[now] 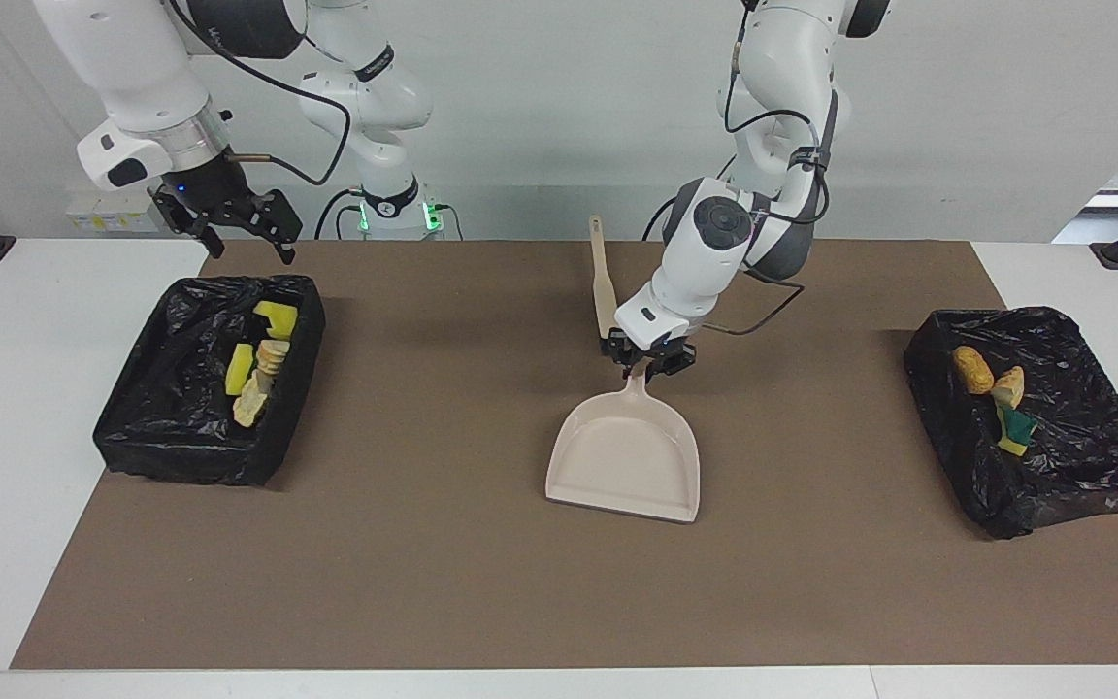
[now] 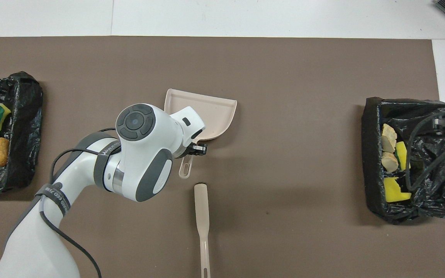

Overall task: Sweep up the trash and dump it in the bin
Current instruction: 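Bring the empty dustpan back toward the table center with the left gripper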

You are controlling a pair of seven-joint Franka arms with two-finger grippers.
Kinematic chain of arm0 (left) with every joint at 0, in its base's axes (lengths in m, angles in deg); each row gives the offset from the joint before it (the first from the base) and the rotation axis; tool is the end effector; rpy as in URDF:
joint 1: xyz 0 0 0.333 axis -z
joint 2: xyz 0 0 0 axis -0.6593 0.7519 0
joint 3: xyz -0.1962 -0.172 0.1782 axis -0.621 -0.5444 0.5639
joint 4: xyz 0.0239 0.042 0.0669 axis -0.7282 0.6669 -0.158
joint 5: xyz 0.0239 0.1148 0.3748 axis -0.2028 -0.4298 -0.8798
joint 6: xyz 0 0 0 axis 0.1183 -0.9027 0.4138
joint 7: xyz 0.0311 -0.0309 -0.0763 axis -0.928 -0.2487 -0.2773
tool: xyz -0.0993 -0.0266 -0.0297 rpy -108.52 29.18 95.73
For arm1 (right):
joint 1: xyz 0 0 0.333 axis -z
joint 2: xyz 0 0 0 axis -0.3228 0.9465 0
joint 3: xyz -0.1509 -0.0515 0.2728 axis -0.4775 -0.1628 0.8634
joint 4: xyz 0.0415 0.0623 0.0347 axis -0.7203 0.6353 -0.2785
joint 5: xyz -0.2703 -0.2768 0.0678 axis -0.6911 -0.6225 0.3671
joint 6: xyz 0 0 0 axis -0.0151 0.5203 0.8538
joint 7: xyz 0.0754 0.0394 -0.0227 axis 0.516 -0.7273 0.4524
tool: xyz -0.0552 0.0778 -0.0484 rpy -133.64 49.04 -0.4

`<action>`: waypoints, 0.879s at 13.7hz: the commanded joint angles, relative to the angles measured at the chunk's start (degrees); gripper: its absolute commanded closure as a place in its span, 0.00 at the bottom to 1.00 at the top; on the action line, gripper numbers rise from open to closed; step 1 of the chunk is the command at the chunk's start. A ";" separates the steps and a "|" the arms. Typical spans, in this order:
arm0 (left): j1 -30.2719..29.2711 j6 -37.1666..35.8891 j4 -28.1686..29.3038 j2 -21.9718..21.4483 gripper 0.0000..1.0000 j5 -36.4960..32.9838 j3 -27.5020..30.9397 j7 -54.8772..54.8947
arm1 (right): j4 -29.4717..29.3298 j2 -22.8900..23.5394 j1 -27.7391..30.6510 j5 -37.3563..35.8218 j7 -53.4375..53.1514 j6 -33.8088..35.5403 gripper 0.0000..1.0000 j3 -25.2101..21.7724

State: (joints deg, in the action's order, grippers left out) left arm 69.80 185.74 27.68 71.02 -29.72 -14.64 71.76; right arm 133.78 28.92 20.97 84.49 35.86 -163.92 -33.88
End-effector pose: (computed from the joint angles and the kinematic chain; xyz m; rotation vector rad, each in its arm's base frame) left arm 0.5216 -0.3327 0.3609 2.9423 -0.3071 -0.0258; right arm 0.5443 -0.0231 0.6181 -3.1271 0.2110 0.0476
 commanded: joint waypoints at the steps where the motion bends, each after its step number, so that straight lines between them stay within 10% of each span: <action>1: 1.15 1.80 0.53 0.12 1.00 1.79 1.15 -0.98 | -2.76 2.08 0.32 0.78 -0.75 -0.42 0.00 -0.07; 6: 1.49 6.02 0.53 2.15 1.00 4.79 1.24 -0.89 | -2.58 1.91 0.50 0.17 -0.76 -0.52 0.00 -0.16; 7: 1.41 5.67 0.45 2.15 0.35 4.79 1.24 -0.11 | -2.41 1.73 0.50 0.17 -0.76 -0.43 0.00 -0.16; 8: 1.41 5.06 0.45 2.06 0.00 4.79 1.24 0.25 | -2.14 1.56 0.50 0.08 -0.76 -0.08 0.00 -0.16; 12: 0.36 -2.99 -3.05 -0.13 0.00 3.82 2.20 0.16 | -1.44 1.20 1.11 -0.18 -0.76 0.45 0.00 -0.25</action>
State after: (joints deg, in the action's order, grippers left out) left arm 70.12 188.39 26.78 72.67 -26.07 -13.90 71.24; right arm 132.08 30.38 21.31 84.45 35.85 -164.12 -34.10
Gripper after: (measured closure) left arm 0.150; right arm 0.000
